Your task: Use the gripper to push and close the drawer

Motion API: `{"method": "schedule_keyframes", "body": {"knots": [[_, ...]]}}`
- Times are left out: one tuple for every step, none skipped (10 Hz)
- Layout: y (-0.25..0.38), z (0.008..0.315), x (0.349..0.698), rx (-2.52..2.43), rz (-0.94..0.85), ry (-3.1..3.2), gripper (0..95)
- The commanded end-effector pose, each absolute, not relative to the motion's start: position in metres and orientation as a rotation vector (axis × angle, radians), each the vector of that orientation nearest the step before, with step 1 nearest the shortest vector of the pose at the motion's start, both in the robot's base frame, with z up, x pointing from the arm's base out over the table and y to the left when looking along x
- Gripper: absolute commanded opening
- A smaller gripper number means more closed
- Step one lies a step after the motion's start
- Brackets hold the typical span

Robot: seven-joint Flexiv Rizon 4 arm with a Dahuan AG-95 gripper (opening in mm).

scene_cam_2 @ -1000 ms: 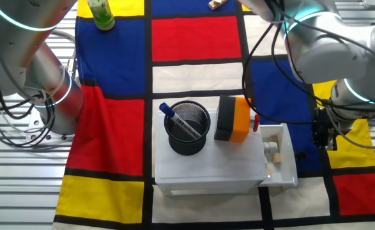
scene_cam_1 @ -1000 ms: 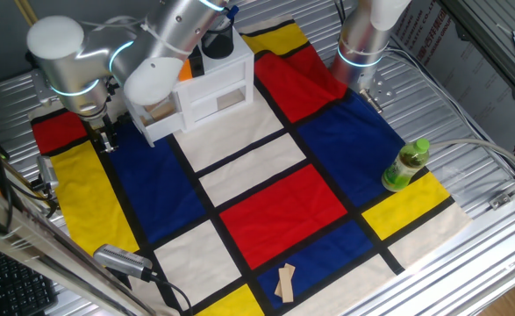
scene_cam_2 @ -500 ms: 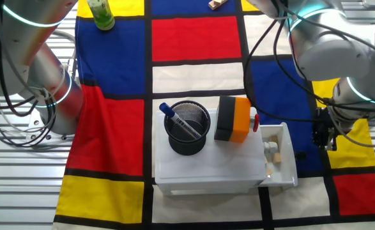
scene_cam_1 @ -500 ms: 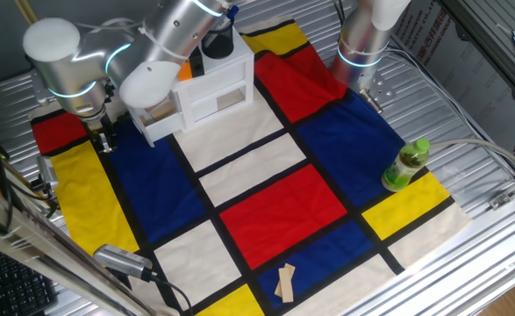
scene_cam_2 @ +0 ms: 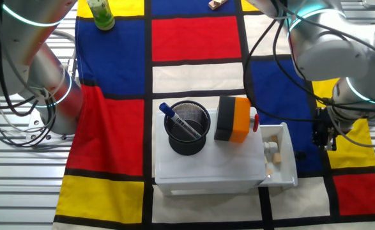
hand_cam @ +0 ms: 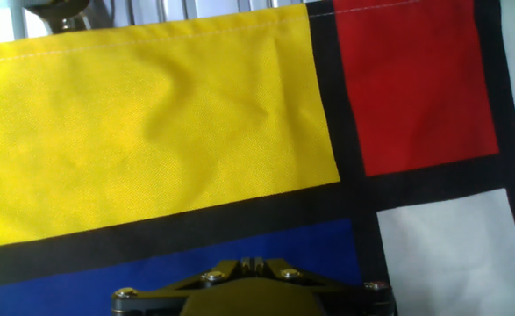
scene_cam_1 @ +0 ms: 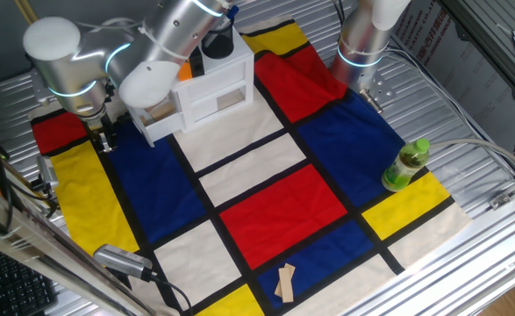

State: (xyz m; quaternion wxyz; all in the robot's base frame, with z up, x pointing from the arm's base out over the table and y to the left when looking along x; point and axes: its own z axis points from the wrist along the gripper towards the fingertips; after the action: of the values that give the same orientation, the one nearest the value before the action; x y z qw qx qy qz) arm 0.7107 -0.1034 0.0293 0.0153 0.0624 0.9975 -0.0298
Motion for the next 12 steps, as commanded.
{"method": "schedule_keyframes", "body": {"knots": [[-0.1037, 0.0292, 0.7110, 0.196, -0.093, 3.102, 0.0], [-0.1063, 0.0284, 0.7098, 0.206, -0.094, 3.092, 0.0], [-0.1090, 0.0278, 0.7086, 0.201, -0.084, 3.082, 0.0], [-0.1108, 0.0278, 0.7077, 0.145, -0.078, 3.089, 0.0], [-0.1111, 0.0279, 0.7075, 0.121, -0.078, 3.093, 0.0], [-0.1114, 0.0277, 0.7073, 0.111, -0.070, 3.099, 0.0], [-0.1117, 0.0277, 0.7072, 0.090, -0.070, 3.103, 0.0], [-0.1117, 0.0278, 0.7072, 0.073, -0.066, 3.106, 0.0], [-0.1118, 0.0278, 0.7071, 0.062, -0.067, 3.111, 0.0], [-0.1119, 0.0278, 0.7071, 0.055, -0.067, 3.113, 0.0], [-0.1123, 0.0277, 0.7069, 0.045, -0.068, 3.115, 0.0], [-0.1132, 0.0278, 0.7065, 0.037, -0.074, 3.120, 0.0]]}}
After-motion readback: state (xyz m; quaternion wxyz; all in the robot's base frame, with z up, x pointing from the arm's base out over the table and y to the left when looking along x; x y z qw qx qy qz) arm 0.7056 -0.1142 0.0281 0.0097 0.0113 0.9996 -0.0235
